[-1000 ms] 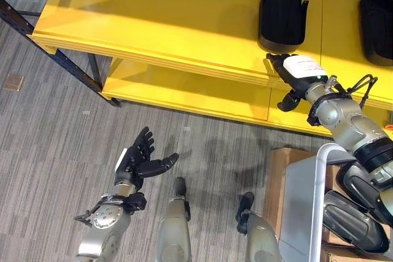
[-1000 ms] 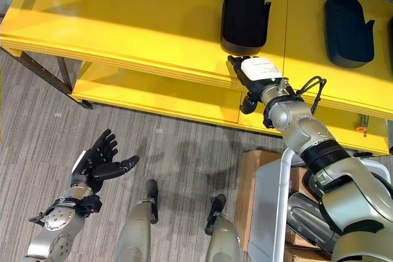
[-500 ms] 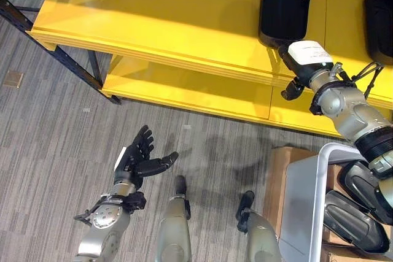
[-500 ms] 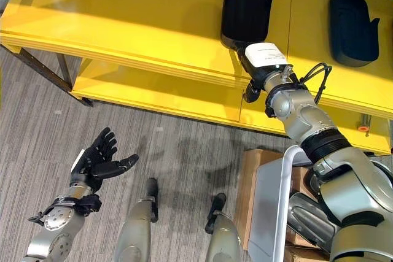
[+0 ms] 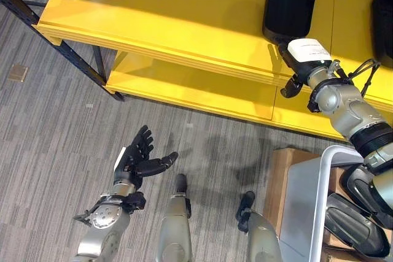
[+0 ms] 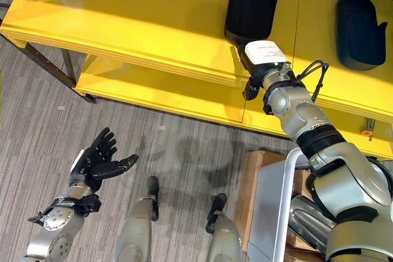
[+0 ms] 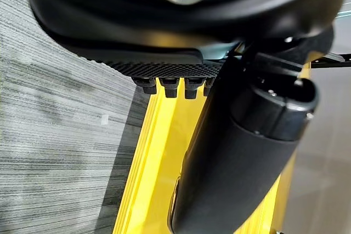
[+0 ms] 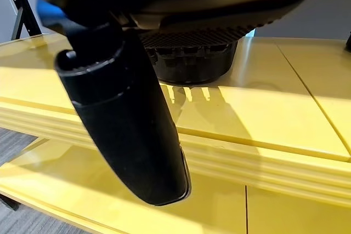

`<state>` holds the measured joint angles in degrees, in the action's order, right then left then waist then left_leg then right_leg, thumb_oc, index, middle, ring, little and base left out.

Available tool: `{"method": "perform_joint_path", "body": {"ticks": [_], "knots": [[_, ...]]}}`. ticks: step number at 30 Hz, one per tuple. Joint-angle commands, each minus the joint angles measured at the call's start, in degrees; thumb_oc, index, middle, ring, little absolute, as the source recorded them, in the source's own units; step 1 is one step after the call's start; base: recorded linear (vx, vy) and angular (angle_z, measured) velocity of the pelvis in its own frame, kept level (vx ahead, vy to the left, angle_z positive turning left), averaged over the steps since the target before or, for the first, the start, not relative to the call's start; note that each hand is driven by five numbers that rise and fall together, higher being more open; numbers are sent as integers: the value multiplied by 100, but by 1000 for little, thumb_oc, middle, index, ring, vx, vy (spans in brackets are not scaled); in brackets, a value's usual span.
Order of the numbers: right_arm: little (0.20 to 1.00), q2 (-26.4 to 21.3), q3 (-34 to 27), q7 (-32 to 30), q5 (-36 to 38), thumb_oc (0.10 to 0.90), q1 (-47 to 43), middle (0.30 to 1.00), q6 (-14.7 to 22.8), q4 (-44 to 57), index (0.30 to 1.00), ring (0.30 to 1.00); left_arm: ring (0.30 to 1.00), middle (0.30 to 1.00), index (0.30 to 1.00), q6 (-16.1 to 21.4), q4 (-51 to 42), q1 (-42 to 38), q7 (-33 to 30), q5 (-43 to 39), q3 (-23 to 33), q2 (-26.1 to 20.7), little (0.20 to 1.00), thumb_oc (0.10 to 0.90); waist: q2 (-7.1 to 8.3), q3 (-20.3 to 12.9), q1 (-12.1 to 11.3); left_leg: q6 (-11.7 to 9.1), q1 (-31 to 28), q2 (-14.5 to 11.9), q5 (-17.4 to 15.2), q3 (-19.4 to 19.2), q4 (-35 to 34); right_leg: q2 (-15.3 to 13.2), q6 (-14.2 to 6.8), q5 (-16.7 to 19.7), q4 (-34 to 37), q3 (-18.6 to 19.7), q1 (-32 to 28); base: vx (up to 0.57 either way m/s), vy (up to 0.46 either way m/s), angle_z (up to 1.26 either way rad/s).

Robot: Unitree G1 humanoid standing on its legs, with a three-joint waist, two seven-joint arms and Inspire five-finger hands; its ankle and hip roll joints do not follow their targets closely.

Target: Move parts from the plastic box to the shelf.

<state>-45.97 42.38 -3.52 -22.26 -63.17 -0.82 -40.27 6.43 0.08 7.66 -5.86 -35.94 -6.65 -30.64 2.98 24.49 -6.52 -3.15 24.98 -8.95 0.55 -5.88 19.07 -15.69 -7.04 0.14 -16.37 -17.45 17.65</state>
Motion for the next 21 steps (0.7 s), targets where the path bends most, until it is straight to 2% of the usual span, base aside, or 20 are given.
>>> {"method": "perform_joint_path", "body": {"ticks": [1,21], "knots": [[1000,-181,166,-490,110,900,-1105,1000,-32,-129,1000,1000,1000,1000,1000,639,-683,34,22,-208,172,-308,1000,900,25,-221,-53,-60,-88,-250,-499,104,331,18,7,-171,-257,114,136,0,0,0],[1000,-195,257,-554,30,900,-1258,1000,-85,-313,1000,1000,1000,1000,1000,635,-676,14,5,-259,173,-320,1000,900,32,-172,-55,-68,-35,-267,-473,149,340,54,38,-219,-365,113,212,0,0,0]]}}
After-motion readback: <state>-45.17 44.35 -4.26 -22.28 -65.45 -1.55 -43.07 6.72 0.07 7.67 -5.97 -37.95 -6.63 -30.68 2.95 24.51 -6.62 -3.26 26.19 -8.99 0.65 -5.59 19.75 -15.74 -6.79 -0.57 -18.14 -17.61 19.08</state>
